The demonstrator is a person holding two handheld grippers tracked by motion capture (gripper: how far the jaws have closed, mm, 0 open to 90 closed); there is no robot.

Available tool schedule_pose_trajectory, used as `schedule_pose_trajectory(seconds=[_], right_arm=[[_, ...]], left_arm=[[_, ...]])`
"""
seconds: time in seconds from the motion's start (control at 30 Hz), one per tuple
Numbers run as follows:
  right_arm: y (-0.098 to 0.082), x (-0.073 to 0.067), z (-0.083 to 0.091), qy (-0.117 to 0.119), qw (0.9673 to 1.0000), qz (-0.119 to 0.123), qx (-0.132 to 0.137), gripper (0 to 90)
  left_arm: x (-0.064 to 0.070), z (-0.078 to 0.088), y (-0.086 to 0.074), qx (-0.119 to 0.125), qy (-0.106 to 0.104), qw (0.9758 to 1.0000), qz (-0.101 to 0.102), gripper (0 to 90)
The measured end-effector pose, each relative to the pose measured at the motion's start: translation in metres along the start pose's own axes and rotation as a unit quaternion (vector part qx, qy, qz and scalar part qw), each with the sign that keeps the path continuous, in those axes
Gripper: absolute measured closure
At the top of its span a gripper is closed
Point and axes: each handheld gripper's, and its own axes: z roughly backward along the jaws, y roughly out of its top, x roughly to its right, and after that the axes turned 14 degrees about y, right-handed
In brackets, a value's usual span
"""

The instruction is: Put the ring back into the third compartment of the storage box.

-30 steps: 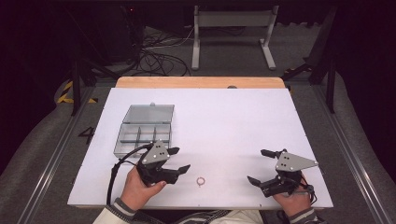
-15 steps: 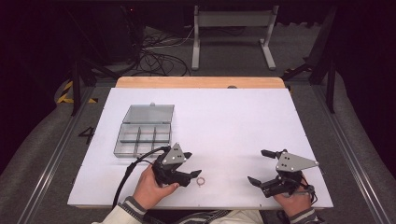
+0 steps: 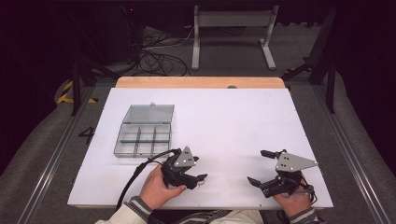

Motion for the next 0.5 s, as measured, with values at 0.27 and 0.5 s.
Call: schedule_pose_trajectory(seconds=[0.27, 0.5], right_arm=[[0.000, 0.000, 0.000, 0.002, 1.0000, -0.002, -0.001, 1.5], [0.000, 0.000, -0.001, 0.003, 1.0000, -0.001, -0.003, 2.2]], left_arm=[[0.003, -0.007, 0.001, -0.026, -0.001, 0.9993, -0.025, 39.5], [0.002, -0.011, 0.002, -0.044, -0.004, 0.9985, -0.033, 44.8]])
